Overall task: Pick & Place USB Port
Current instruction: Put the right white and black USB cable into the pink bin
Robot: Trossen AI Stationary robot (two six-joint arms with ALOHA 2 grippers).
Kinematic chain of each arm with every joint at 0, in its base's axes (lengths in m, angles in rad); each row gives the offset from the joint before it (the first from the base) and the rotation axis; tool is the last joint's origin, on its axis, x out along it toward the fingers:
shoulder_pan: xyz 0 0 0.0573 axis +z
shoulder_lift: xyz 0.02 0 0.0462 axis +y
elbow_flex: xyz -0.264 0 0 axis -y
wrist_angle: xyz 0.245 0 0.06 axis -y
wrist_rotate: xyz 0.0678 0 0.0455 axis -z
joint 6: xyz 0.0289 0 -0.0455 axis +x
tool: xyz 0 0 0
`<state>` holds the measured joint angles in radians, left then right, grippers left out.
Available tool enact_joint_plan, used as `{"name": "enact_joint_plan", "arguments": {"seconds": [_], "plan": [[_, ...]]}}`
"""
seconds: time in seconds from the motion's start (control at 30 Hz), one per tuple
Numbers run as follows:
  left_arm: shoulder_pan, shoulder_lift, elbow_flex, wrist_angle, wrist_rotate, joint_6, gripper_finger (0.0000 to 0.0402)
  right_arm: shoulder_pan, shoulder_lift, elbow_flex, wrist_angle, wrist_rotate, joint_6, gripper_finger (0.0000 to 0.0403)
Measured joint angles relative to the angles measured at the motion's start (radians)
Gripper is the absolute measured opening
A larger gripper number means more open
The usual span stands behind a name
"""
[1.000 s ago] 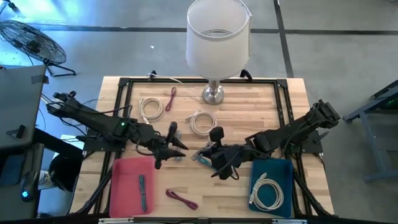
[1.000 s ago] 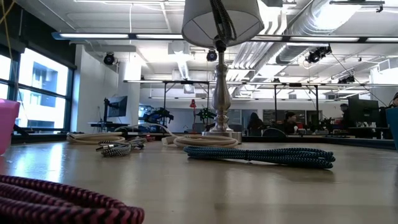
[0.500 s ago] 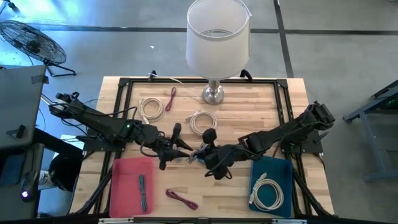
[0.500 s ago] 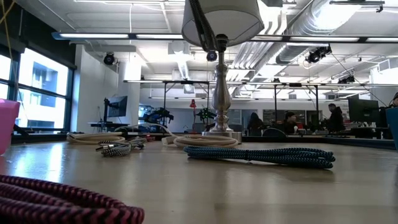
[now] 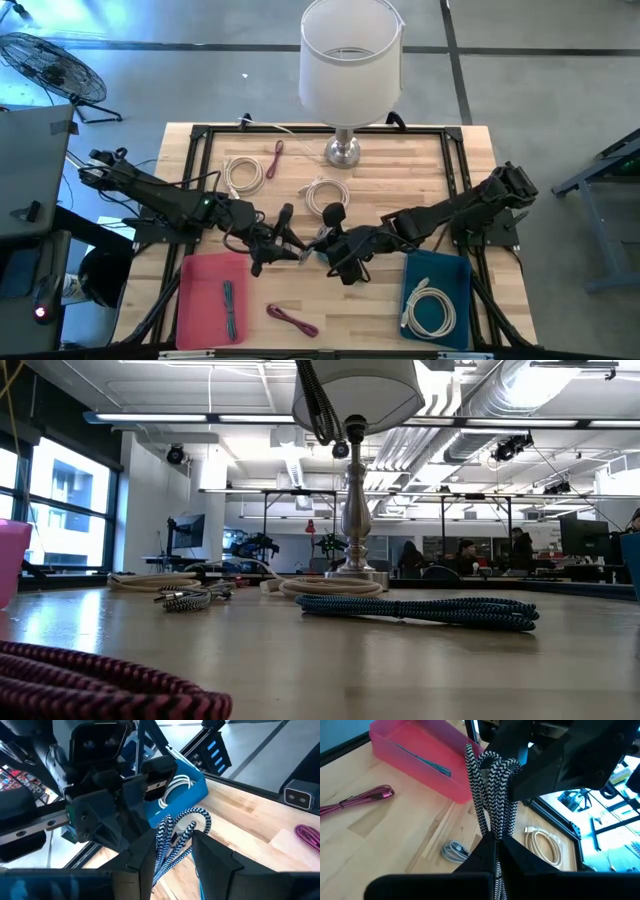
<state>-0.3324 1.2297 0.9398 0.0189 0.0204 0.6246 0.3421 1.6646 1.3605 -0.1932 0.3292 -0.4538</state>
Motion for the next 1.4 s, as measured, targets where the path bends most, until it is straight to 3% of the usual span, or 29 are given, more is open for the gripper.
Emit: {"name": "enact_joint_plan", "arguments": {"seconds": [0.17,0.33,0.53,0.7,0.83,0.97,1.1,1.27,1.4], "plan": [[-0.001,0.000,0.000,0.007,-0.051,0.002,0.0107,-0.009,0.000,0.000,0.005,-0.003,0.001,0.0000],[-0.001,0.000,0.000,0.008,-0.055,0.017,0.0019,-0.009,0.000,0.000,0.004,-0.004,0.004,0.0000],[-0.002,-0.001,0.000,0.004,-0.084,0.000,0.0011,-0.009,0.000,0.000,0.006,0.008,0.024,0.0016],[-0.001,-0.001,0.000,-0.002,-0.108,-0.002,0.0011,0.002,0.000,-0.001,0.002,0.126,0.111,0.0062],[-0.002,-0.012,0.000,-0.056,-0.141,-0.026,0.0011,0.013,0.000,-0.001,0.001,0.146,0.113,0.0101],[-0.010,-0.049,-0.002,-0.137,-0.207,-0.088,0.0011,0.025,-0.002,0.000,-0.004,0.179,0.114,0.0126],[-0.063,-0.114,0.030,-0.283,-0.344,-0.193,0.0010,0.032,-0.002,0.000,-0.056,0.268,0.114,0.0130],[-0.205,-0.164,0.129,-0.589,-0.545,-0.394,0.0010,0.031,-0.002,0.000,-0.144,0.369,0.148,0.0129],[-0.343,-0.165,0.186,-0.803,-0.573,-0.642,0.0010,0.025,-0.002,0.000,-0.173,0.360,0.186,0.0129]]}}
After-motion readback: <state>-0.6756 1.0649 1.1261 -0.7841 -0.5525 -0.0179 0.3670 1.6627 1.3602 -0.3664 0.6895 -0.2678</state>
